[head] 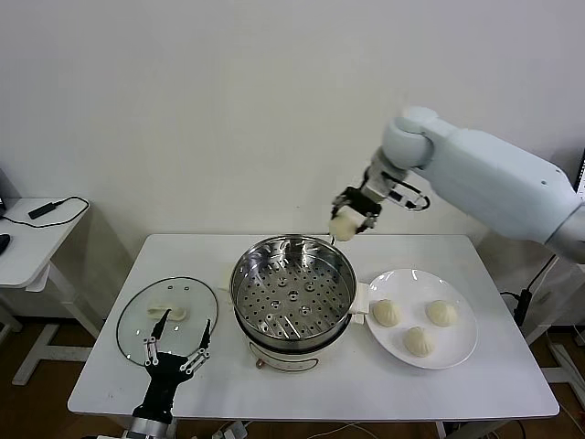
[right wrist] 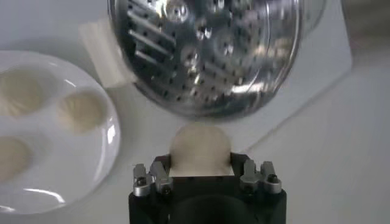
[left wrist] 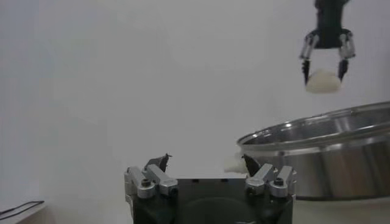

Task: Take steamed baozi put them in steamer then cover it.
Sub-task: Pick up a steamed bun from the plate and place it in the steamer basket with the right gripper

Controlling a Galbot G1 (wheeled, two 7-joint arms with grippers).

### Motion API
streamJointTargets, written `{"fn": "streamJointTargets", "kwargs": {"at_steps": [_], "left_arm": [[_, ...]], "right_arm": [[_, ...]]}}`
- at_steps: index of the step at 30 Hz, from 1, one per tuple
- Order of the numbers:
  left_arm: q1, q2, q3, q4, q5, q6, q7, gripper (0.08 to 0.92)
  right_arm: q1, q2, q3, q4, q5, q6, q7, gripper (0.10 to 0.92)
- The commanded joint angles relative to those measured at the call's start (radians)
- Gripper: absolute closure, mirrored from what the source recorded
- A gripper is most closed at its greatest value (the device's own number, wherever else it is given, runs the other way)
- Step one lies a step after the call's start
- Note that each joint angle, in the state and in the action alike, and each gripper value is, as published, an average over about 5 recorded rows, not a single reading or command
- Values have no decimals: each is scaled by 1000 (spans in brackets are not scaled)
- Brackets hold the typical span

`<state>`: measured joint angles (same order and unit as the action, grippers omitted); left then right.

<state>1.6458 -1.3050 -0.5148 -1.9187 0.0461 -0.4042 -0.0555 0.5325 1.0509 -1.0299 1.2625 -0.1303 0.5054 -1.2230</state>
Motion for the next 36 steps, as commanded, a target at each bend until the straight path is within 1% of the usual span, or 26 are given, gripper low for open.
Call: {"fn": "streamJointTargets", "kwargs": {"at_steps": [1, 11, 19, 30, 33, 36], "left_arm": [[0, 0, 1, 3, -1, -1, -1, 177], [0, 1, 1, 0, -2, -8, -4, 177], [1, 1, -3, 4, -4, -13, -6, 177], [1, 1, -11, 13, -4, -23, -10, 177], [2, 3, -15, 17, -5, -28, -11, 177], [3, 3, -17, 18, -6, -29, -11, 177]], "right_arm": [[-5, 136, -55, 50, -52, 71, -12, 355], [-141, 214, -34, -90, -196, 67, 6, 355], [-188, 246, -15, -147, -235, 70, 9, 354], [-218, 284, 9, -198, -293, 76, 4, 329], [-222, 282, 11, -199, -295, 74, 2, 304], [-219, 272, 22, -188, -289, 70, -6, 245]]}}
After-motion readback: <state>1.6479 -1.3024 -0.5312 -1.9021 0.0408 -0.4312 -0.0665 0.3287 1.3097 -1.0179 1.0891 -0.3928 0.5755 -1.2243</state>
